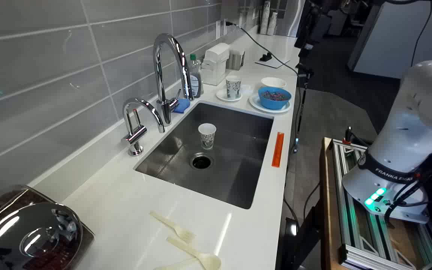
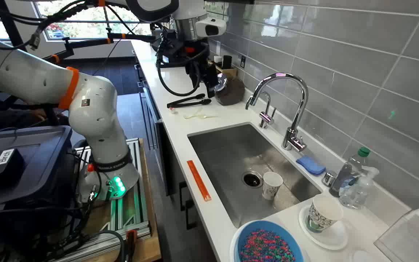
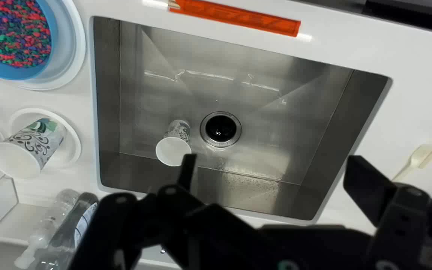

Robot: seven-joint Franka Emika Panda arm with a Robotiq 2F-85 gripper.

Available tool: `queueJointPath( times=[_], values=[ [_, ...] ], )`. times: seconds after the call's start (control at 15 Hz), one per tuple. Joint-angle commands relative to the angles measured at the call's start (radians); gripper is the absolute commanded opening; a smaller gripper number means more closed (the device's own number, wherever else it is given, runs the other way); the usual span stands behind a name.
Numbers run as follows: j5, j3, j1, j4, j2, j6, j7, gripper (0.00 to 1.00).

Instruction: Open the faucet on the right then push it to the right side of the sink.

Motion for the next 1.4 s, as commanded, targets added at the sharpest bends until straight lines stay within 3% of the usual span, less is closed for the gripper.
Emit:
queueJointPath(
  times=[0.0, 0.4, 0.53, 1.13, 1.27, 1.33],
  values=[
    [-0.004, -0.004, 0.006, 0.003, 0.0, -0.004, 0.004, 1.0],
    [-0.004, -0.004, 0.006, 0.003, 0.0, -0.004, 0.004, 1.0],
    [-0.005, 0.006, 0.01, 0.028, 0.056, 0.029, 0.023, 1.0],
    [-0.026, 0.024, -0.035, 0.001, 0.372, 0.663, 0.109, 1.0],
    [-0.01, 0.026, -0.042, 0.011, 0.453, 0.725, 0.134, 1.0],
    [-0.009, 0.02, -0.031, -0.004, 0.372, 0.674, 0.094, 1.0]
  ],
)
